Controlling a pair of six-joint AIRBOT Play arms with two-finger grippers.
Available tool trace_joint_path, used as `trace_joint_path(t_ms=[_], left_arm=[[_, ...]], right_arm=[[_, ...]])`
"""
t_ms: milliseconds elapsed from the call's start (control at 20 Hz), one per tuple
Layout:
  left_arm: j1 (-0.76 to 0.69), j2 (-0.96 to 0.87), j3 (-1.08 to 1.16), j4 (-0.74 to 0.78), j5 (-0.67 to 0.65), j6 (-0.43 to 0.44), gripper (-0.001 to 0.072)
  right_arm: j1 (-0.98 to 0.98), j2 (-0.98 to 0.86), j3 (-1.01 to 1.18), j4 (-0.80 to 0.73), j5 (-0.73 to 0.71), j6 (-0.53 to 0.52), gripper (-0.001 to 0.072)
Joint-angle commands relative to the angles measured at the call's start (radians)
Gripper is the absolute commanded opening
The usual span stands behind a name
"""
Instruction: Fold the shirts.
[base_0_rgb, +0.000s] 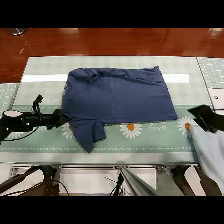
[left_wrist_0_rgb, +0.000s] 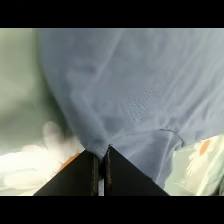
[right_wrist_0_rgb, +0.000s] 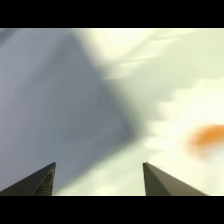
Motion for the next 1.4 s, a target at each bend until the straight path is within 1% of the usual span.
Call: trace_joint_path(t_ms=[0, 50, 200, 250, 400, 600, 750, 800, 850, 900, 950, 1050, 1100, 1150, 1250, 1350], left_arm=[[-0.008, -0.001, 0.035, -0.008, -0.011, -0.002, 0.0026], [-0.008, -0.001, 0.043, -0.008, -0.016, -0.003, 0.0027], [-0.008, -0.001, 0.048, -0.008, -0.023, -0.003, 0.0026], [-0.009, -0.001, 0.048, -0.008, -0.023, -0.003, 0.0026], [-0.009, -0.001, 0.048, -0.008, -0.019, -0.029, 0.0026], [-0.009, -0.001, 0.048, -0.008, -0.019, -0.029, 0.0026], [-0.013, -0.001, 0.048, -0.008, -0.019, -0.028, 0.0026], [-0.013, -0.001, 0.048, -0.008, -0.019, -0.028, 0.0026], [-0.013, -0.001, 0.048, -0.008, -0.021, -0.028, 0.0026], [-0.013, -0.001, 0.048, -0.008, -0.022, -0.028, 0.0026], [-0.012, 0.001, 0.054, -0.008, -0.023, -0.028, 0.0026], [-0.010, 0.008, 0.123, -0.026, -0.063, -0.032, 0.0026], [-0.011, 0.014, 0.189, -0.067, -0.095, -0.039, 0.0026], [-0.011, 0.026, 0.280, -0.134, -0.124, -0.039, 0.0026], [-0.013, 0.063, 0.500, -0.260, -0.135, -0.039, 0.0025], [-0.012, 0.101, 0.752, -0.280, -0.132, -0.055, 0.0024]], right_arm=[[-0.065, -0.061, -0.012, -0.219, 0.021, 0.096, 0.0618], [-0.041, -0.109, -0.012, -0.199, 0.040, 0.092, 0.0618], [0.046, -0.253, -0.010, -0.031, 0.047, -0.001, 0.0618], [0.078, -0.302, 0.003, -0.007, 0.042, -0.010, 0.0618], [0.176, -0.433, 0.101, -0.002, 0.033, -0.012, 0.0618], [0.271, -0.562, 0.224, 0.005, 0.012, 0.023, 0.0618], [0.344, -0.631, 0.286, 0.045, -0.029, 0.023, 0.0607], [0.370, -0.647, 0.306, 0.047, -0.047, 0.029, 0.0514], [0.391, -0.658, 0.324, 0.048, -0.055, 0.031, 0.0339], [0.414, -0.664, 0.342, 0.048, -0.056, 0.018, 0.0069], [0.432, -0.663, 0.364, 0.048, -0.053, 0.006, 0.0026], [0.450, -0.655, 0.483, 0.050, 0.028, 0.007, 0.0025], [0.459, -0.636, 0.579, 0.054, 0.076, 0.007, 0.0024], [0.463, -0.608, 0.685, 0.047, 0.101, 0.009, 0.0024], [0.476, -0.539, 0.947, 0.043, 0.111, 0.041, 0.0024], [0.489, -0.472, 1.181, 0.029, 0.109, 0.058, 0.0024]])
